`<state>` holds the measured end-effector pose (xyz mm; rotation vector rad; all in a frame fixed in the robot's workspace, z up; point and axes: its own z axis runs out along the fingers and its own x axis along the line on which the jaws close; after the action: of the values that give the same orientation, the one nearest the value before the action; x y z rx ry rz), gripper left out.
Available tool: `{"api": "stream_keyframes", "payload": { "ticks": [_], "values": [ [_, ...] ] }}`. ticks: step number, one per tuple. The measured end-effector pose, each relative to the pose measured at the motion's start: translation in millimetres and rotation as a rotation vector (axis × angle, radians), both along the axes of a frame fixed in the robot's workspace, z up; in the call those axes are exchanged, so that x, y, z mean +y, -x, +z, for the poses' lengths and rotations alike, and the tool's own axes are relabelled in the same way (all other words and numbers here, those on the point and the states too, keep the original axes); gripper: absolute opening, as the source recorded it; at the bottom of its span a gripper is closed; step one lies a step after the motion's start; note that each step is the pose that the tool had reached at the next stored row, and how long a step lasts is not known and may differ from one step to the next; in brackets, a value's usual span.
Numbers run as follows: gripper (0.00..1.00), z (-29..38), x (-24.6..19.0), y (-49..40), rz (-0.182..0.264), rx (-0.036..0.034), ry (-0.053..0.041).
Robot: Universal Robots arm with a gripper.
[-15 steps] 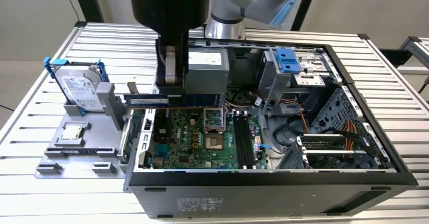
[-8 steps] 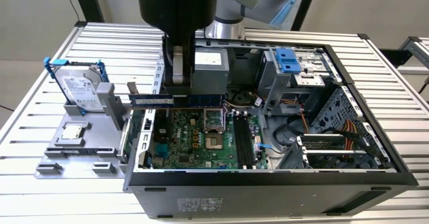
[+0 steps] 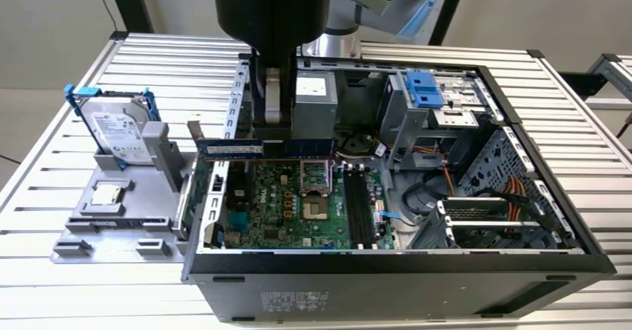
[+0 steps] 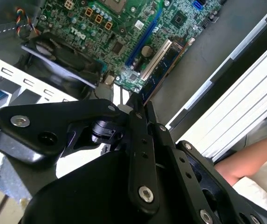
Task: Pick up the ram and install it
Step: 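Pick up the ram and move it above insertion slot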
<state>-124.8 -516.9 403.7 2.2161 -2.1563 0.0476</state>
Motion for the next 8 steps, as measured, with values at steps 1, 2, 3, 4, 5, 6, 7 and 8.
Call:
{"api": "stream_keyframes", "payload": {
  "ticks": [1, 2, 3, 4, 5, 6, 7, 8],
  "values": [
    [0.00, 0.0, 0.0, -0.8, 0.000, 0.0000, 0.0000],
    [0.00, -0.1, 0.0, -1.7, 0.000, 0.0000, -0.0001],
    [0.00, -0.1, 0.0, -2.5, 0.000, 0.0000, -0.0001],
    [0.00, -0.1, 0.0, -3.4, 0.000, 0.0000, -0.0001],
    [0.00, 0.0, 0.0, -4.2, 0.000, 0.0000, 0.0000],
    [0.00, 0.0, 0.0, -5.1, 0.000, 0.0000, -0.0001],
    [0.00, 0.0, 0.0, -6.0, 0.000, 0.0000, -0.0001],
    [0.00, -0.1, 0.0, -6.8, 0.000, 0.0000, -0.0001]
  ]
}}
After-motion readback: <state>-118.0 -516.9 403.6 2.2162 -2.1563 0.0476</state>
